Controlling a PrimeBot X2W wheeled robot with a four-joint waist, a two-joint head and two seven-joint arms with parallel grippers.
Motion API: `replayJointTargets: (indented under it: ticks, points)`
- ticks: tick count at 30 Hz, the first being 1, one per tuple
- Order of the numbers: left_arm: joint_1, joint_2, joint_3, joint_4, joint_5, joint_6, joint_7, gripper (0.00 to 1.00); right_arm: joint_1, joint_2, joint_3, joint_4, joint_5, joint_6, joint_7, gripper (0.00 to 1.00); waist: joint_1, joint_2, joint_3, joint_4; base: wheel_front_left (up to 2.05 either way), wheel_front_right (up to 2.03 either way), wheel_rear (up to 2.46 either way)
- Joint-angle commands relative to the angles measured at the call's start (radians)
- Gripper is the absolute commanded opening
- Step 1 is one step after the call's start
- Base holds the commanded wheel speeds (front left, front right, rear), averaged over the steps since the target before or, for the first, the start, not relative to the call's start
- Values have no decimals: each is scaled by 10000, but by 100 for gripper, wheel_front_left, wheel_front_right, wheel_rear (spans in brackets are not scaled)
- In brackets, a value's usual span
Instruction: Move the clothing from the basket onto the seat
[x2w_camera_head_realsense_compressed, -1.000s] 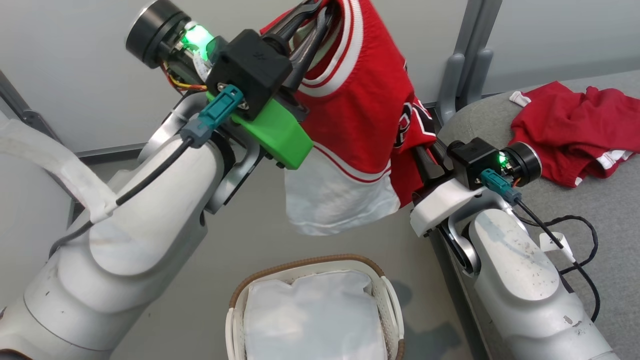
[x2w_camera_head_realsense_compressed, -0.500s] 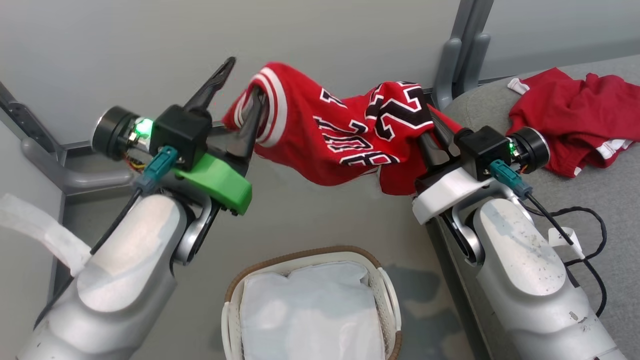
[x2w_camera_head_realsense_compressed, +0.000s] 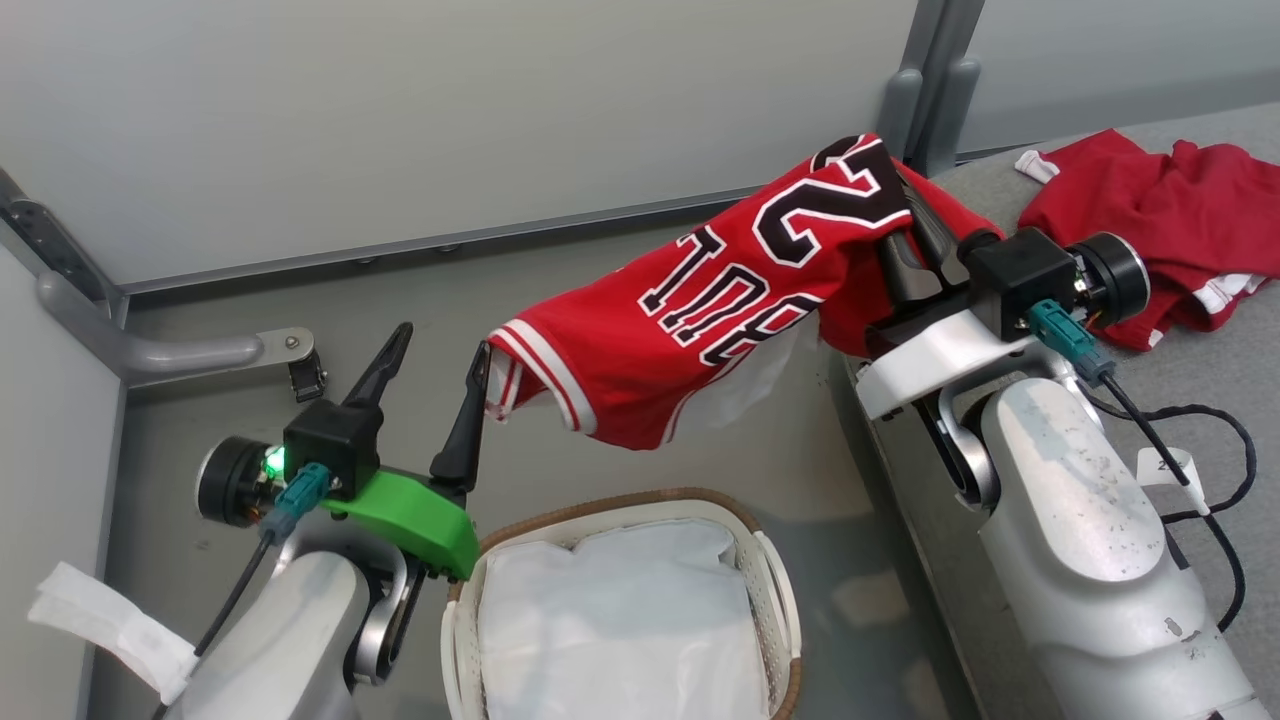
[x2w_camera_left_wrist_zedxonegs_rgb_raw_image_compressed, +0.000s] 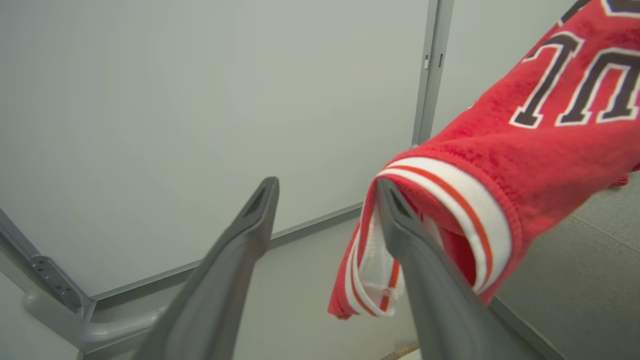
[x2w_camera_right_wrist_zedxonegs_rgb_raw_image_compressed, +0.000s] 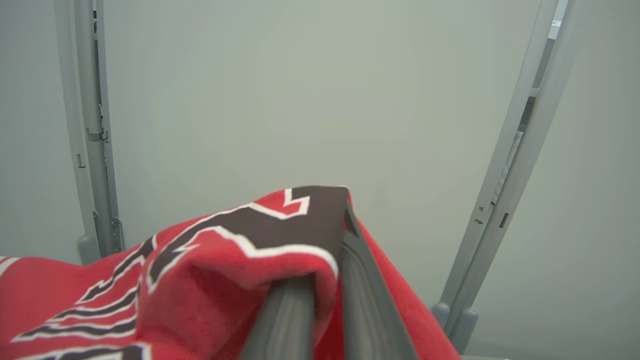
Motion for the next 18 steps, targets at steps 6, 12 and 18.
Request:
replayJointTargets:
  ticks: [6, 12, 18]
  points:
    - [979, -247, 506, -22, 25, -92, -137, 100, 55, -37, -545, -251, -239, -14, -1, 0, 0, 0, 19, -104, 0, 0, 0]
    - [1485, -529, 1005, -395, 355, -198, -134, 100, 242, -37, -798, -440, -394, -14, -1, 0, 0, 0, 36, -199, 0, 0, 0]
    - [1846, -866, 1348, -665, 739, -404, -136, 100, 373, -37, -969, -494, -442, -14, -3, 0, 0, 0, 111, -413, 0, 0, 0]
